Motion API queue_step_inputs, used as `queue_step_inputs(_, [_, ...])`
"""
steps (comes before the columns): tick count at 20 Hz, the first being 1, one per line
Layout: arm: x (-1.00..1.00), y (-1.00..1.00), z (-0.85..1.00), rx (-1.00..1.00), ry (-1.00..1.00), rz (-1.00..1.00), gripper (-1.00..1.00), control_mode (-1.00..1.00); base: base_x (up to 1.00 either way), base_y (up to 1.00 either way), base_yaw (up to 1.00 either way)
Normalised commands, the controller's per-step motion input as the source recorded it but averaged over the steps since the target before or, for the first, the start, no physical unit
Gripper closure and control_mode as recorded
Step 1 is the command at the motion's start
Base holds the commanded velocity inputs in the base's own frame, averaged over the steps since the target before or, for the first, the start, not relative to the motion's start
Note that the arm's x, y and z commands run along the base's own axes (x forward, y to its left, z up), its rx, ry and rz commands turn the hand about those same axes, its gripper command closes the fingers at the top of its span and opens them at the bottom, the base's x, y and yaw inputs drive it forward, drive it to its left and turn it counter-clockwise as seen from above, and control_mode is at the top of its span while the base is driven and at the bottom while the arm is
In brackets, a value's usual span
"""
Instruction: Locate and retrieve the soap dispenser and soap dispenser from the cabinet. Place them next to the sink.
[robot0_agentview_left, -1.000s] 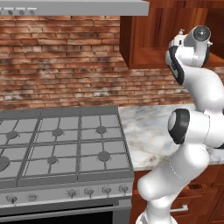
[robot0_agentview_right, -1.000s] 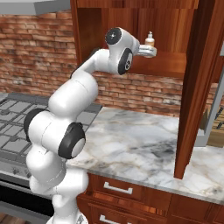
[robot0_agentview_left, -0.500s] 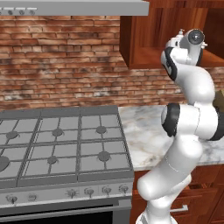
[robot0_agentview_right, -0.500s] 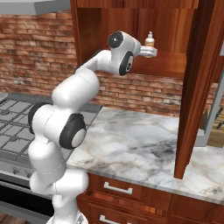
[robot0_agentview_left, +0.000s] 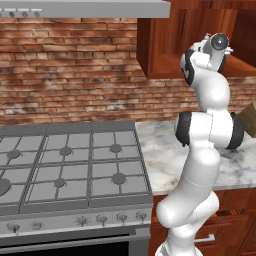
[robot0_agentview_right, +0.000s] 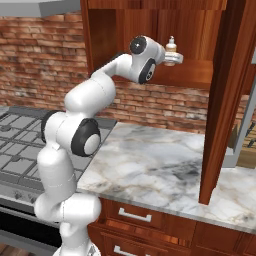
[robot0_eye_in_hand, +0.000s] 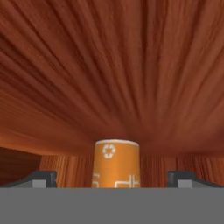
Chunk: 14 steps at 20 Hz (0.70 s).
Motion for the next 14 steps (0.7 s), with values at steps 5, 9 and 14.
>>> queue_step_inputs(5, [0.21,-0.09,0.0,0.0,0.0,0.01,-1.0,-1.0,0.0,0.0,0.0])
queue_step_inputs(9, [0.21,0.0,0.0,0.0,0.0,0.01,-1.0,-1.0,0.0,0.0,0.0])
queue_step_inputs(14, [0.28,0.0,0.0,0.0,0.0,0.0,-1.0,-1.0,0.0,0.0,0.0])
